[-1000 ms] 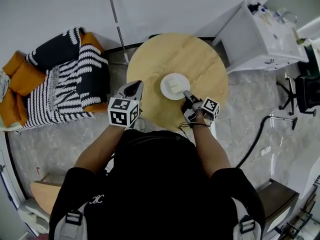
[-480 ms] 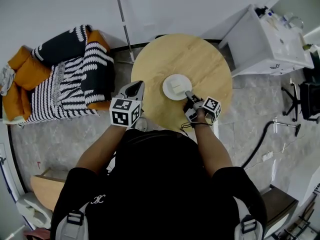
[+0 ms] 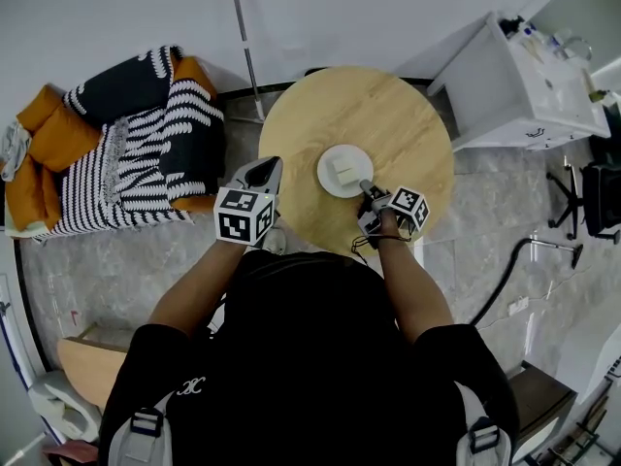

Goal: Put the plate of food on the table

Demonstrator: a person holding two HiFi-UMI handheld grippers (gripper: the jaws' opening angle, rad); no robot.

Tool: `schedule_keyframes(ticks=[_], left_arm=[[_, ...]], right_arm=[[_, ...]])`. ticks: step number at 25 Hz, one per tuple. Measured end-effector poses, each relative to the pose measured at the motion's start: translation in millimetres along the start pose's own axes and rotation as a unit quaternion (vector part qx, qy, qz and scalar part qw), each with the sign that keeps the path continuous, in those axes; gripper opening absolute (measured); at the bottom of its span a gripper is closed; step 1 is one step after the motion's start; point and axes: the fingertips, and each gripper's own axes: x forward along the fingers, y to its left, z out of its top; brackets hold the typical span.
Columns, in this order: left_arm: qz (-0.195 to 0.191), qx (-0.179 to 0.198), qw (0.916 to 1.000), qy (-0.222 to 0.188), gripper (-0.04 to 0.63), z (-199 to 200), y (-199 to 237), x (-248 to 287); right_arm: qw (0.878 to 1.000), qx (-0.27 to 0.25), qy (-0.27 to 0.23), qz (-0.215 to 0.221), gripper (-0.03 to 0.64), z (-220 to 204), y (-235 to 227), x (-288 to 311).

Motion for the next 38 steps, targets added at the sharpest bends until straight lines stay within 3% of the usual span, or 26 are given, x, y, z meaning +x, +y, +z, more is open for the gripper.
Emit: schedule_keyframes(ticks=[9,13,16,22,25,27,30,38], left_arm=[[-0.012,-0.006,0.9999,0.004,0.009,-4,2,0],[-0.019,-0.006,0.9997,0.01,0.009,-9,0,4],[-0.025,-0.006,0.9995,0.015,0.009,-11,-4,7],[-0.037,-0.001,0.9991,0.019,0.009,-10,-7,14],[-0.043,0.0,0.9988,0.025,0.009,-13,-7,18],[-0.049,0.003,0.9984,0.026,0.009,-12,-11,21],[-0.057,0.01,0.998,0.025,0.009,-8,-16,26],[-0.081,0.016,0.9961,0.031,0.009,-8,-26,37]], right_arm=[[0.99,-0.093,0.01,-0.102,0.047,-3,-7,1],[0.965,-0.193,0.005,-0.177,0.07,0,-6,-1],[0.951,-0.233,0.003,-0.205,0.101,-1,-4,-2],[0.949,-0.238,-0.012,-0.206,0.103,1,2,-10],[0.942,-0.249,-0.038,-0.223,0.103,9,6,-21],[0.933,-0.273,-0.05,-0.227,0.098,12,14,-27],[0.916,-0.317,-0.082,-0.23,0.009,19,33,-39],[0.876,-0.406,-0.16,-0.204,0.009,32,75,-72]])
